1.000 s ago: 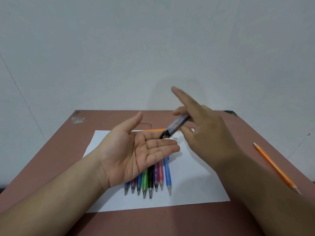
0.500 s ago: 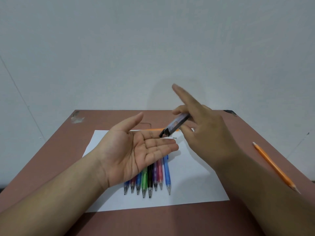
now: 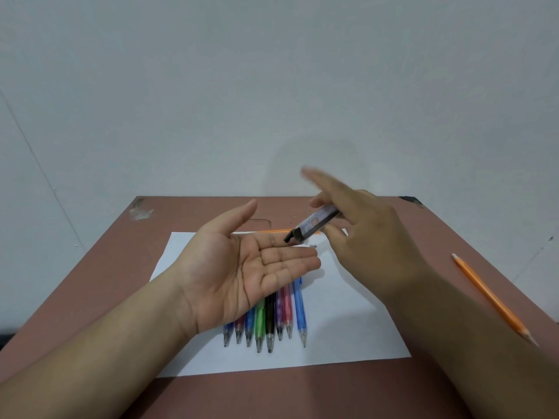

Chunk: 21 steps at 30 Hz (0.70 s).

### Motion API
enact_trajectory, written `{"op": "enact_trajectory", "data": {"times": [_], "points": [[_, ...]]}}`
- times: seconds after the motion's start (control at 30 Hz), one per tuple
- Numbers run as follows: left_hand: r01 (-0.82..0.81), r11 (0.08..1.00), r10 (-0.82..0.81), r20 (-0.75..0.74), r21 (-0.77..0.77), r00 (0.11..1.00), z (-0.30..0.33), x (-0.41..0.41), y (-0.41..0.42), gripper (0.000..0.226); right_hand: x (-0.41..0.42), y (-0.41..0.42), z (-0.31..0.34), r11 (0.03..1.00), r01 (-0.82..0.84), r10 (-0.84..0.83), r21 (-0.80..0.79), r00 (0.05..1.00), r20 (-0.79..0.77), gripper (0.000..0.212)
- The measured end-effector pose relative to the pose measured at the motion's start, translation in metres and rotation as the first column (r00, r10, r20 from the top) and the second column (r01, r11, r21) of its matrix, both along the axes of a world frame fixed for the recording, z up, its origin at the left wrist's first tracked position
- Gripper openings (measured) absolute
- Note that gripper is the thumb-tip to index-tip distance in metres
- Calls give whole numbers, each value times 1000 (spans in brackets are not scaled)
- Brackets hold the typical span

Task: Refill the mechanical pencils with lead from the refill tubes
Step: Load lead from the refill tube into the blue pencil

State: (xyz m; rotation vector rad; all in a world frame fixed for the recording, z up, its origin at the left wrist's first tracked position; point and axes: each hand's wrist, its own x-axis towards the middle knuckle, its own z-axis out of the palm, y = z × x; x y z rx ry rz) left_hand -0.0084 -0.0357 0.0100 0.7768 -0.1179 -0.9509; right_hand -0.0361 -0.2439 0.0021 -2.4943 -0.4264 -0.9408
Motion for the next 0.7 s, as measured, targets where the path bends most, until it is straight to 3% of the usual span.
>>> {"op": "enact_trajectory", "data": {"times": [0.07,0.1,0.23,0.33,0.47,0.57,0.7], "points": [[13,1000,-13,-8,-19,1000,-1,0,0,78,1,-5,-6,993,5,5,-114,996,93,48],[16,1000,-16,-8,-21,1000,-1,0,0,78,0,-4,-6,994,16,-5,-111,994,105,45],[10,1000,-10,3,4,1000,0,0,0,76,-1,-1,-2,1000,20,-20,19,1000,2,79],[6,1000,-6,3,3,1000,1,-1,-1,75,1,-5,-7,993,23,-12,-115,996,93,58],[-3,1000,3,-1,20,1000,1,-2,-1,75,0,-3,-1,999,27,-28,27,1000,6,77],[-2,1000,2,-4,14,1000,1,-2,0,75,-1,-6,-4,994,27,-15,-104,993,119,50],[-10,999,10,0,32,1000,1,-2,-1,75,-4,-2,0,998,53,-54,44,998,32,81]]}}
